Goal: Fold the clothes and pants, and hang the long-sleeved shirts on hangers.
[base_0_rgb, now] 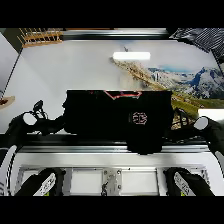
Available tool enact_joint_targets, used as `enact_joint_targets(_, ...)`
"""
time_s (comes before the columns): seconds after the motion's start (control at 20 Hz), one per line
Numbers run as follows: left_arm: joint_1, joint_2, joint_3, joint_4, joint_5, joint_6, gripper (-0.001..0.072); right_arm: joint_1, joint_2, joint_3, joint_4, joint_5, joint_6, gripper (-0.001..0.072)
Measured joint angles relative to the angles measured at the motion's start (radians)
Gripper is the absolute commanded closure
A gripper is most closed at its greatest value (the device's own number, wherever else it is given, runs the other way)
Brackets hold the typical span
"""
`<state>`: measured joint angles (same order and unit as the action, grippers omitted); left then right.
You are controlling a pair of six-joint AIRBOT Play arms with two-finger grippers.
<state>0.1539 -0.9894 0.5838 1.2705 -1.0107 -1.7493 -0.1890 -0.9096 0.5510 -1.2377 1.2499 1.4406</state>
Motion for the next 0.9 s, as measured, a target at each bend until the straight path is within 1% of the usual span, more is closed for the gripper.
enact_joint_targets(0.1,0.023,0.095,0.0,0.052,-0.109,0.005,0.0702,0.002,0.028,0.055,-0.061,0.076,-0.001,0.0698)
enact_joint_targets(0.2,0.026,0.167,0.0,0.077,-0.185,0.01,0.0702,0.002,0.041,0.098,-0.101,0.129,-0.002,0.0698)
enact_joint_targets(0.3,0.008,0.212,0.002,0.095,-0.228,0.013,0.0702,0.003,0.033,0.141,-0.123,0.151,-0.004,0.0698)
enact_joint_targets(0.4,-0.02,0.209,0.017,0.104,-0.245,0.015,0.0701,0.003,0.002,0.196,-0.14,0.161,-0.004,0.0698)
enact_joint_targets(0.5,-0.046,0.161,0.059,0.111,-0.243,0.015,0.0701,0.003,-0.044,0.257,-0.146,0.15,-0.004,0.0698)
enact_joint_targets(0.6,-0.064,0.082,0.128,0.114,-0.215,0.016,0.0701,0.005,-0.104,0.321,-0.148,0.122,-0.004,0.0698)
enact_joint_targets(0.9,-0.08,-0.226,0.394,0.121,-0.174,0.027,0.0701,0.05,-0.318,0.508,-0.148,-0.023,-0.004,0.0696)
